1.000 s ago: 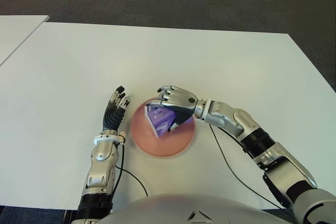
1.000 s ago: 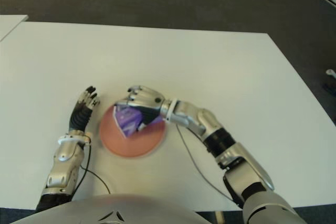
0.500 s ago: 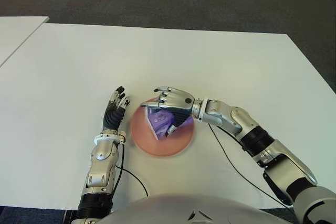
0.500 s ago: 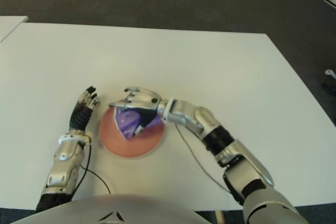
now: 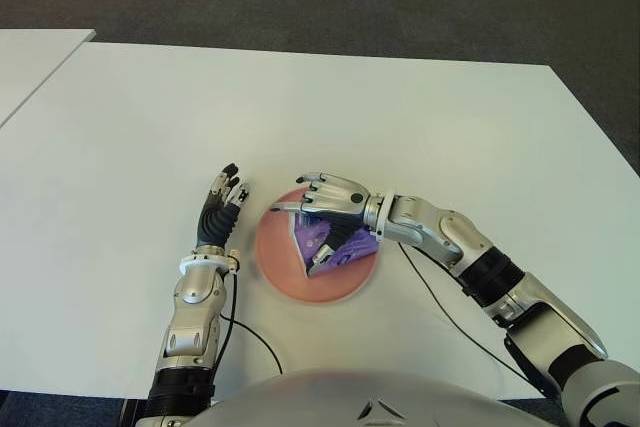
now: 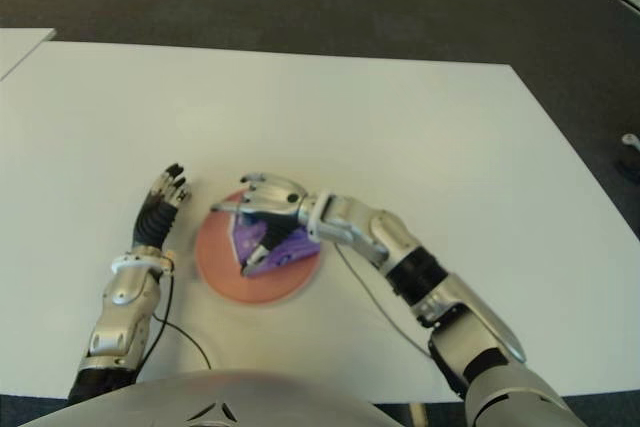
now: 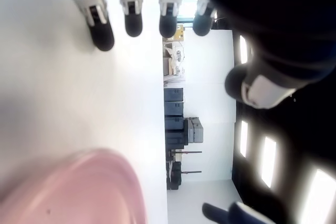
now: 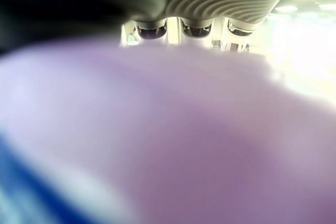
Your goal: Put the tissue paper into the plate.
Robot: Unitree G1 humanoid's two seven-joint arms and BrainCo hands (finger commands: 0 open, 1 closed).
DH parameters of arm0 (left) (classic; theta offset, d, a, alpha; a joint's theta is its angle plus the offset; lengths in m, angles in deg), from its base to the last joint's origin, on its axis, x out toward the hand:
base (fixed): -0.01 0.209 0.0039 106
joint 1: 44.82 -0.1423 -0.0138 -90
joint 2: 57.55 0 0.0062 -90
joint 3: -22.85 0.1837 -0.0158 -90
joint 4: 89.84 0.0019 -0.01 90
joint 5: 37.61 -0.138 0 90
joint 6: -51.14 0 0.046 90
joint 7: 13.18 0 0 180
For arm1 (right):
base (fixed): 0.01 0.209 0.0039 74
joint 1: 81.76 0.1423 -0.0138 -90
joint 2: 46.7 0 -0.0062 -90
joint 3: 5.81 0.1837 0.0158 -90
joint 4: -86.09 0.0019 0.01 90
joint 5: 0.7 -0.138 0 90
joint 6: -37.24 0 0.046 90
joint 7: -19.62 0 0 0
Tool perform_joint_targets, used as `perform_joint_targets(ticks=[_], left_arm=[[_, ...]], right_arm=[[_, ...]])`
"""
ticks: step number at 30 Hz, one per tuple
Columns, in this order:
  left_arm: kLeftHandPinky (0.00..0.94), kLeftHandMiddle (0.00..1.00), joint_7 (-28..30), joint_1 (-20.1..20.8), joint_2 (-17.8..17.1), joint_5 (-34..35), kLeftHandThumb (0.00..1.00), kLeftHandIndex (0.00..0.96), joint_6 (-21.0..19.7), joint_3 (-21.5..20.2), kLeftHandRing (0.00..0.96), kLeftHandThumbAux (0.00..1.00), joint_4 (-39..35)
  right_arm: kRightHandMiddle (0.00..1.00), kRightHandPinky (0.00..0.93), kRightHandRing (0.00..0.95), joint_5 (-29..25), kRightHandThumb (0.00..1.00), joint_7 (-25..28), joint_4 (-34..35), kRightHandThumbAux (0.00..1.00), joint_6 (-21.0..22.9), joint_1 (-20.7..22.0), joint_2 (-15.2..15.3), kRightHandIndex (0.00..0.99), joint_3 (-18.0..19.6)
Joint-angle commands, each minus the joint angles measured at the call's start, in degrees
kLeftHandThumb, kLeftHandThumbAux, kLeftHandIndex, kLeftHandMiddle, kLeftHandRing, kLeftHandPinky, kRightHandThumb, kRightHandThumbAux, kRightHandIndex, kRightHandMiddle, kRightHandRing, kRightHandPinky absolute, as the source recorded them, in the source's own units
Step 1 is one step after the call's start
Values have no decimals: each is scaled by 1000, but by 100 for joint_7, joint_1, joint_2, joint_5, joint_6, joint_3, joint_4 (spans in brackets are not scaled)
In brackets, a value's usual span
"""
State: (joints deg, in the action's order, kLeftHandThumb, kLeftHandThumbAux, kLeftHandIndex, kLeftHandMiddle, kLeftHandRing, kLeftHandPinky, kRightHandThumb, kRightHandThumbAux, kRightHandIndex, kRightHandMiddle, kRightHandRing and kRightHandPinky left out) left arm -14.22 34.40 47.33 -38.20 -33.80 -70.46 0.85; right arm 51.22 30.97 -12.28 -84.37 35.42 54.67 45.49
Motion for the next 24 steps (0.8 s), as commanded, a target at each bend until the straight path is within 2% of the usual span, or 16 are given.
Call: perform_joint_targets(ticks=[1,12,24], left_arm=[[0,0,-61,-80,25,-37,0,0,-89,12,0,486,64],[0,0,3,-101,12,4,0,0,-14,13,0,488,82],[0,0,47,-82,-10,29,0,0,-38,19,0,495,103]], right_arm=[[0,0,0,337,145,451,-219,202,66,-393,234,0,-312],[0,0,0,288,136,284,-81,233,116,-449,289,0,-233],[0,0,0,-195,125,352,595,250,14,-614,530,0,250]])
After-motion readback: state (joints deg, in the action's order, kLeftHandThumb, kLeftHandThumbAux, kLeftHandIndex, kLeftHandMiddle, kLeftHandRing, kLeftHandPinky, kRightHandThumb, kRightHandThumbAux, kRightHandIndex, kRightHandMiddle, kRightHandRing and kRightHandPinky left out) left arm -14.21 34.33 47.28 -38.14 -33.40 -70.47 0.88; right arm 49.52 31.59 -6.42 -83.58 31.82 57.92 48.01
